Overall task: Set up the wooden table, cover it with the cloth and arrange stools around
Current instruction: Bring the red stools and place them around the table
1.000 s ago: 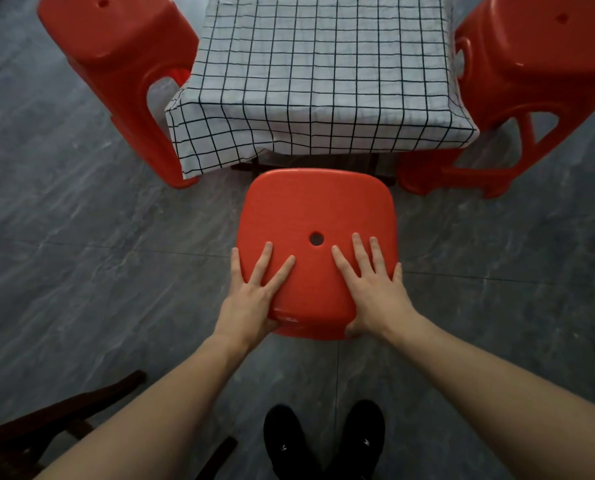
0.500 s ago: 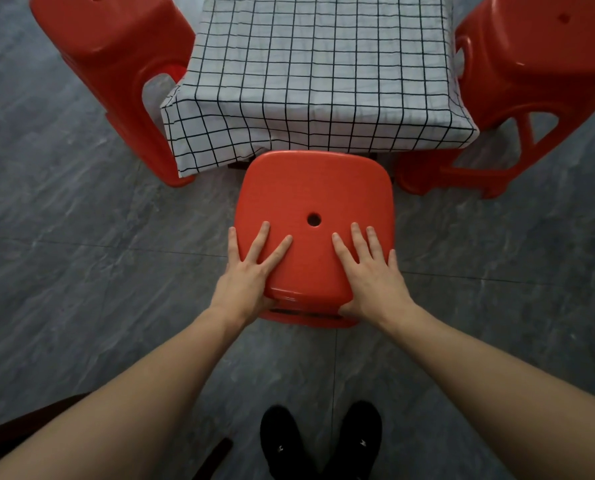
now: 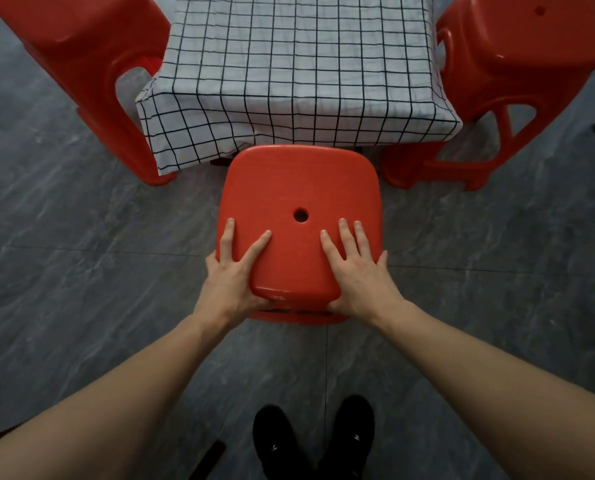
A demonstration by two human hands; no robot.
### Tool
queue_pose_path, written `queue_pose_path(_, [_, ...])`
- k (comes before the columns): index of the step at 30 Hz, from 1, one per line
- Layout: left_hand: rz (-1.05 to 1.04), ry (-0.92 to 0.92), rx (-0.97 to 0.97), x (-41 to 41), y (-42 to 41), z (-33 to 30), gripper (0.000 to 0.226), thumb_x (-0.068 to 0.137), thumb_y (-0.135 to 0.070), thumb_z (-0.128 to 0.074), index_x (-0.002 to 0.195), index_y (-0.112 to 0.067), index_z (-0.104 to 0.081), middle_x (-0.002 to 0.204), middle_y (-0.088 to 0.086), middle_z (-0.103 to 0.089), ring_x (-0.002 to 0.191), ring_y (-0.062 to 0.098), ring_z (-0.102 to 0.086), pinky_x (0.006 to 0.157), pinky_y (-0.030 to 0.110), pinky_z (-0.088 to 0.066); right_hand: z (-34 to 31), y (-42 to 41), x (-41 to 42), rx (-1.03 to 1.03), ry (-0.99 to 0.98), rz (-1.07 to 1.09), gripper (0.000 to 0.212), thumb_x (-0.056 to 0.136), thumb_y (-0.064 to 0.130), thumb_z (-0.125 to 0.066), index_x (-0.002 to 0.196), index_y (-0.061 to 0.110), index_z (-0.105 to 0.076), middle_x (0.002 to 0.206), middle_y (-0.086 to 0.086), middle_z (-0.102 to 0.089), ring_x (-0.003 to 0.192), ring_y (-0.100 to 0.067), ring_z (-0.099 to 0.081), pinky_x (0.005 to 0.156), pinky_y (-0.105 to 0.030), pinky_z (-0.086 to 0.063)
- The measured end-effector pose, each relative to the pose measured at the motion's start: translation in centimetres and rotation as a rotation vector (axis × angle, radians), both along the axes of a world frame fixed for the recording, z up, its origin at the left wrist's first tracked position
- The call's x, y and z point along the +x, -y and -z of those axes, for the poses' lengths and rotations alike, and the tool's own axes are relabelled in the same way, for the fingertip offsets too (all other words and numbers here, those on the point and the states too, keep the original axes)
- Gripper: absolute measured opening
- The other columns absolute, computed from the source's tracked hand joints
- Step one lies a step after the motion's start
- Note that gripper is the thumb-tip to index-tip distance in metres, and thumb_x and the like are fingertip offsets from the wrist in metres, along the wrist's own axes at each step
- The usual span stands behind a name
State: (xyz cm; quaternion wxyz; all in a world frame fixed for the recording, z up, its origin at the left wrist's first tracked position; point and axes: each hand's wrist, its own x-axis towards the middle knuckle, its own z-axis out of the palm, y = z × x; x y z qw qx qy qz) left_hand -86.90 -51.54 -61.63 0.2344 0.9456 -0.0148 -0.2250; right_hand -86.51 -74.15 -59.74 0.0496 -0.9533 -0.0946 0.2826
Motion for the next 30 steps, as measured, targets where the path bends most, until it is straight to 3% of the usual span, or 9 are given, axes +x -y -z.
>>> queue_pose_path(7, [-0.101, 0.068, 0.024, -2.9, -3.0, 0.2, 0.114, 0.064, -0.041, -0.087, 0.147, -0.059, -0.011, 0.157, -0.012, 0.021, 0.136, 0.037, -0.020, 0.101, 0.056, -0.042, 0.3, -3.7, -0.1, -0.018, 0.016, -0.132, 0.121, 0.074, 0.031, -0.081, 0.153, 0.019, 0.011, 0.160, -0.010, 0.021, 0.146, -0.039, 0.019, 0.104, -0.077, -0.020])
queue_pose_path(15, [-0.021, 0.049, 0.015, -0.4, -2.8, -0.1, 0.114, 0.066, -0.031, -0.086, 0.149, -0.054, -0.012, 0.158, -0.007, 0.026, 0.137, 0.040, -0.014, 0.105, 0.055, -0.041, 0.4, -3.6, -0.3, -0.047, 0.066, -0.042, 0.124, 0.073, 0.042, -0.080, 0.152, 0.021, 0.013, 0.159, -0.008, 0.022, 0.147, -0.036, 0.016, 0.106, -0.073, -0.024])
queue_pose_path(23, [0.046, 0.004, 0.036, 1.1, -1.7, -0.3, 0.116, 0.064, -0.033, -0.087, 0.148, -0.055, -0.010, 0.157, -0.009, 0.026, 0.136, 0.037, -0.017, 0.103, 0.051, -0.044, 0.2, -2.5, -0.2, -0.082, 0.059, 0.010, 0.124, 0.074, 0.040, -0.080, 0.153, 0.022, 0.013, 0.160, -0.008, 0.021, 0.147, -0.036, 0.014, 0.107, -0.072, -0.023])
queue_pose_path(27, [0.105, -0.059, 0.169, 1.7, -1.5, -1.1, 0.115, 0.066, -0.042, -0.085, 0.146, -0.056, -0.004, 0.158, -0.001, 0.022, 0.131, 0.040, -0.028, 0.096, 0.052, -0.048, -0.1, -2.5, 0.1, -0.068, 0.015, 0.019, 0.126, 0.072, 0.037, -0.083, 0.153, 0.025, 0.012, 0.160, -0.005, 0.021, 0.148, -0.034, 0.014, 0.108, -0.070, -0.023])
queue_pose_path(30, [0.186, -0.113, 0.326, 2.9, -1.2, -2.1, 0.108, 0.071, -0.048, -0.079, 0.148, -0.053, -0.003, 0.160, 0.006, 0.014, 0.130, 0.044, -0.034, 0.103, 0.061, -0.036, -1.3, -1.7, 1.2, -0.045, -0.076, 0.005, 0.119, 0.073, 0.032, -0.082, 0.154, 0.026, 0.006, 0.161, -0.003, 0.015, 0.148, -0.033, 0.008, 0.110, -0.063, -0.028])
